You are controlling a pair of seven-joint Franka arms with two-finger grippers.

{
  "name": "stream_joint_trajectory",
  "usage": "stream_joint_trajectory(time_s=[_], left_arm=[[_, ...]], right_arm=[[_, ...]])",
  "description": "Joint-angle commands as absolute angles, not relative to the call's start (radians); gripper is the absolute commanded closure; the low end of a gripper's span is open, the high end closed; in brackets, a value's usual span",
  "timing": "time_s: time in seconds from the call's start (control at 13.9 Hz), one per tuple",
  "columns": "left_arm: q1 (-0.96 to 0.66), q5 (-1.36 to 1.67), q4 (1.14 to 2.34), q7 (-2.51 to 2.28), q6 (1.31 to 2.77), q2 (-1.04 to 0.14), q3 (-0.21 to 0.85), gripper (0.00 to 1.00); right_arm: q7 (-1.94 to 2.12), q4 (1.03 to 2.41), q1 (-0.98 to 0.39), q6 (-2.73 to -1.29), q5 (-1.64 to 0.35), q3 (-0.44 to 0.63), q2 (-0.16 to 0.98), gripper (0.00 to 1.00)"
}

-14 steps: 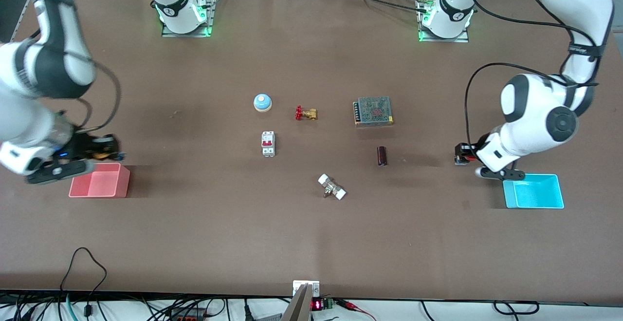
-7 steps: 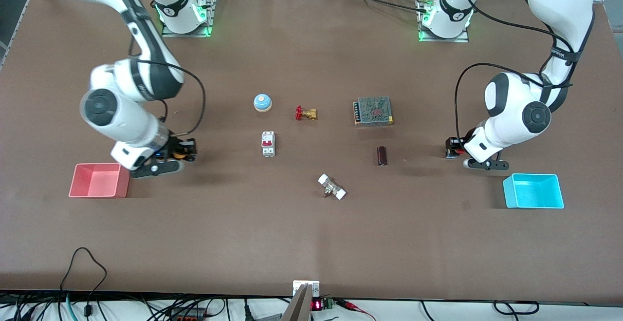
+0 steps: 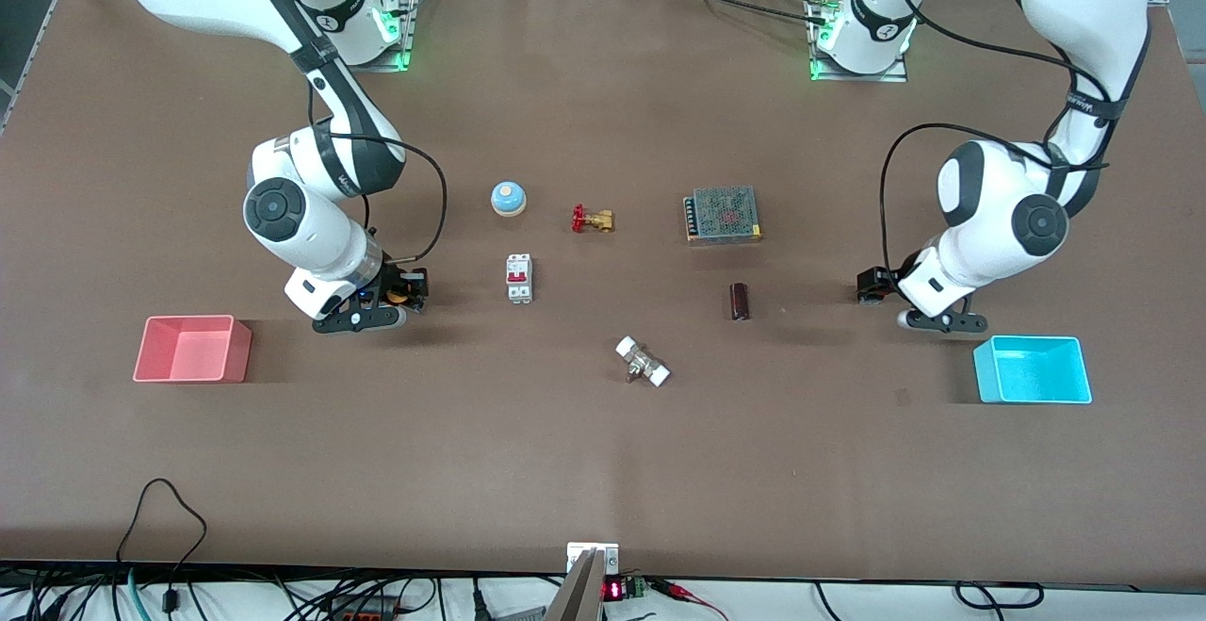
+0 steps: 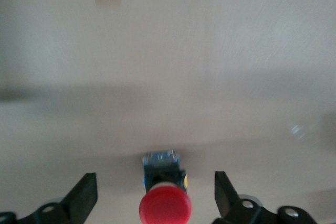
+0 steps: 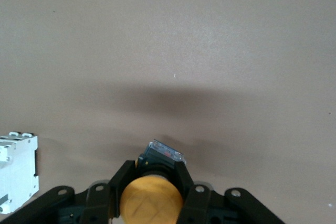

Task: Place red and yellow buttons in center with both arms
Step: 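Lift the yellow button with the right gripper while the left gripper lifts the red button, then lower the red button onto the table with the left gripper and release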

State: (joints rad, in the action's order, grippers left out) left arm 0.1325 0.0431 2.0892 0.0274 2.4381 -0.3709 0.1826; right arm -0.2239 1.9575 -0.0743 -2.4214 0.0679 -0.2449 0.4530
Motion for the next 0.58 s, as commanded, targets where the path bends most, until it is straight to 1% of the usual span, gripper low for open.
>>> stream_joint_trajectory(time_s=[0.0,0.14,0.22,0.29,0.5], left_arm=[[0.123,0.055,1.975,0.037,2.321,-0.321,0.169,0.00],[0.123,0.054,1.895,0.035,2.274,-0.313,0.161,0.00],[0.121,0.052,1.863,0.035,2.257,-0.305,0.147,0.00],[0.115,0.052,1.817,0.032,2.209,-0.301,0.124,0.00],[0.031,0.051,1.650,0.037,2.018,-0.296,-0.013,0.00]], right_arm=[[-0.242,1.986,-0.077,-2.462,0.109,-0.249,0.463,0.74],[-0.241,1.991,-0.084,-2.482,0.110,-0.249,0.479,0.74],[-0.242,1.990,-0.087,-2.485,0.110,-0.249,0.485,0.74],[-0.242,1.991,-0.087,-2.488,0.110,-0.249,0.489,0.74],[-0.244,1.991,-0.089,-2.494,0.112,-0.249,0.497,0.72]])
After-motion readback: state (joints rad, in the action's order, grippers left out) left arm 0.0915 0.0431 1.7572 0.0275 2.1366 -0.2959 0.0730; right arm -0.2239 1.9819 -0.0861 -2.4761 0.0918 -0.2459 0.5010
